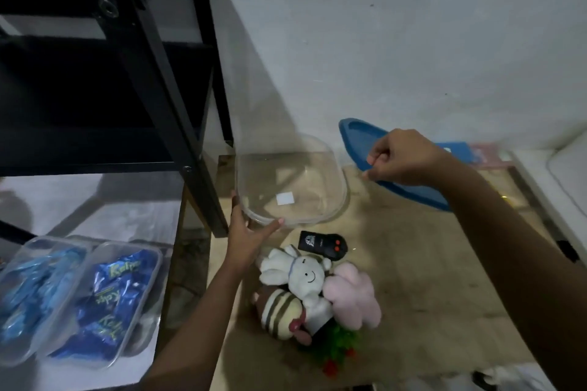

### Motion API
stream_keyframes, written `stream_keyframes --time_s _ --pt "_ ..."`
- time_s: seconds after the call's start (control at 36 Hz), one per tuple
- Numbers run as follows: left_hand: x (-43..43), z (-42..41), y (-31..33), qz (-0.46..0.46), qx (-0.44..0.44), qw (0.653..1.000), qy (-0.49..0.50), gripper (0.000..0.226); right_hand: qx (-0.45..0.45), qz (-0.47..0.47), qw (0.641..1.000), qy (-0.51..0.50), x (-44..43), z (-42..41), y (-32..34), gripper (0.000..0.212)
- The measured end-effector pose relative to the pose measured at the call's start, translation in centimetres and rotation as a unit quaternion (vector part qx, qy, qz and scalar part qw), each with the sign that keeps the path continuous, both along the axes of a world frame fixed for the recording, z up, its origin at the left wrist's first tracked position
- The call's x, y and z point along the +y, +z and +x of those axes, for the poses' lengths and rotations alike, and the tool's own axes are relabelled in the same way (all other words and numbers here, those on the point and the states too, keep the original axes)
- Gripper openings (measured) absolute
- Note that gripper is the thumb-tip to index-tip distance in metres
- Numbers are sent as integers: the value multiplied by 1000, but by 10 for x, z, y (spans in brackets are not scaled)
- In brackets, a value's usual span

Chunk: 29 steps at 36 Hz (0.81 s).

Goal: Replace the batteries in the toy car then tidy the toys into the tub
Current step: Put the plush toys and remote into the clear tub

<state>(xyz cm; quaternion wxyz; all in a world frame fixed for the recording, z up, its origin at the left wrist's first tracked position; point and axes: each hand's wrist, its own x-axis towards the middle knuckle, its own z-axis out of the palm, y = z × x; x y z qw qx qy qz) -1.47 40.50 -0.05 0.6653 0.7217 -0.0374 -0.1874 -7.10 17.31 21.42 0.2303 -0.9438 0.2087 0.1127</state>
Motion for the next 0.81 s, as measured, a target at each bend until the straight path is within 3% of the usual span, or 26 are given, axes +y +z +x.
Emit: stream_keyframes --time_s 0.14,0.28,0.5,0.81 --pt "-3 -2 -2 2 -1 1000 4 114 9 -37 998 -50 -32 -41 -18 10" --pt "-12 -9 -2 -4 -4 1000 28 105 0 -102 994 -49 -56 -78 -36 21" --pt "-23 -20 -5 0 6 996 91 98 1 -172 979 -109 -76 -117 -82 8" --pt "-43 -32 4 2 18 986 168 89 95 -206 971 -77 -56 -147 -148 10"
